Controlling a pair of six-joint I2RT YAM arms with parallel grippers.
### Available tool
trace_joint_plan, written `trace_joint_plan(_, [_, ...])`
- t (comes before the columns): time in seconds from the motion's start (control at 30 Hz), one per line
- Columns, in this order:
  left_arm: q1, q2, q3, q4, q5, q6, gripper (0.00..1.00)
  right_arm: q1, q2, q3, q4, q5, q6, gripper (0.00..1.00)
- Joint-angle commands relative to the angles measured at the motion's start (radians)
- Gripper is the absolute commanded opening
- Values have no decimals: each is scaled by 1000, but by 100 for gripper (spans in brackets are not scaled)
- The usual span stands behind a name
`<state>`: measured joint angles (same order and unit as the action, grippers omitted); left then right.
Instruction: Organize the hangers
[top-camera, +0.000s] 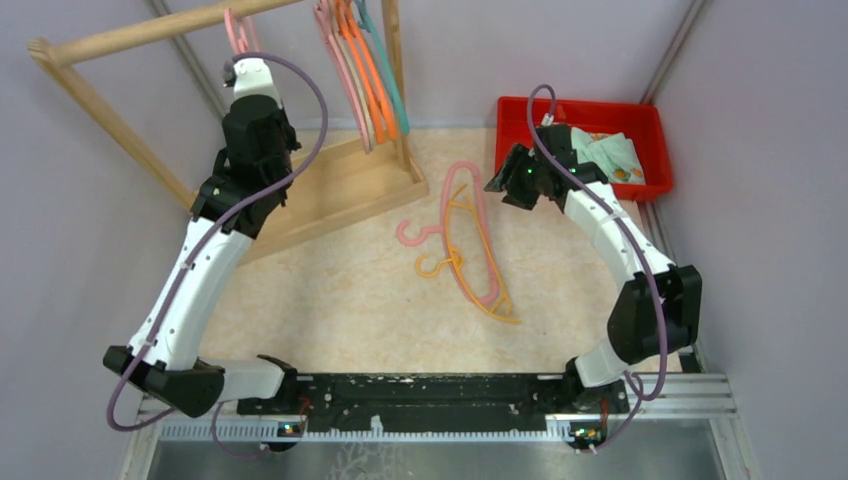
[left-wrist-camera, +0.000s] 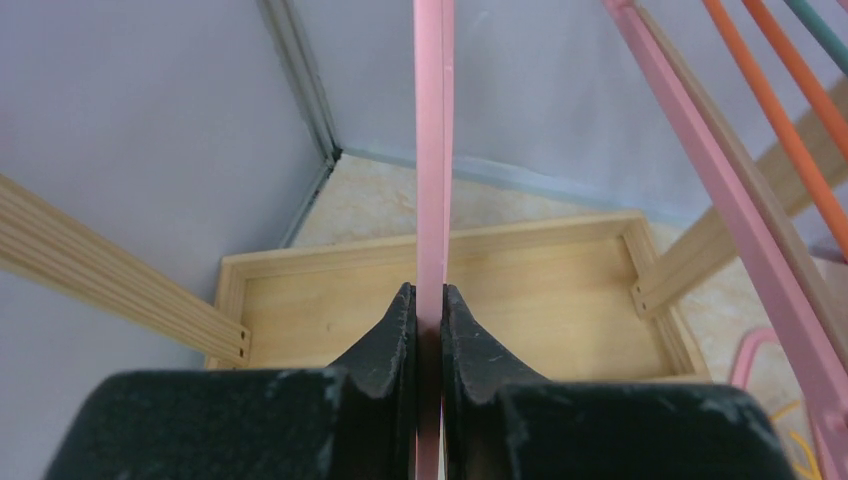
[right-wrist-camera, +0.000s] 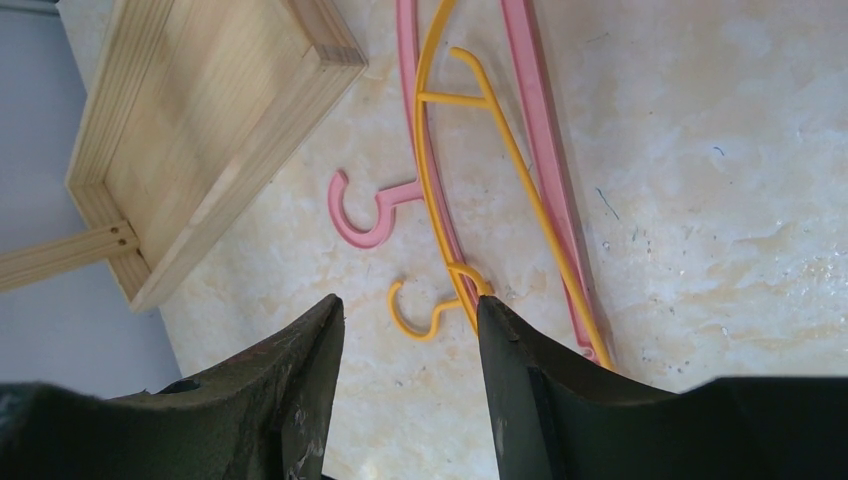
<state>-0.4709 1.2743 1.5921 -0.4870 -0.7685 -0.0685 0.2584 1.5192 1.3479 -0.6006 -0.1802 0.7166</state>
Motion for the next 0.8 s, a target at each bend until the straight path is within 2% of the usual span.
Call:
trace_joint_plan(0.0, [83,32,72,112,95,48,0,-9,6,36,1,-1,-12,52])
trace_joint_plan(0.17, [157,126,153,108,191,43,0,-17,5,38,-7,2,-12,52])
trace_joint_plan(0.3, [211,213,243,33,282,-5,0,-22,-7,33,-17,5,-11,52])
trace_joint_plan(0.47, [219,288,320,-30,346,-40,0,-37,-30,18,-23,10,-9,52])
trace_joint_plan(0.7, [219,423,516,-199,439,-72,2,-50,-42,11,-31,10,-11,52])
trace_joint_plan(0.77, [219,435,514,-214,473,-82,6,-51,-42,9,-31,10,-13,52])
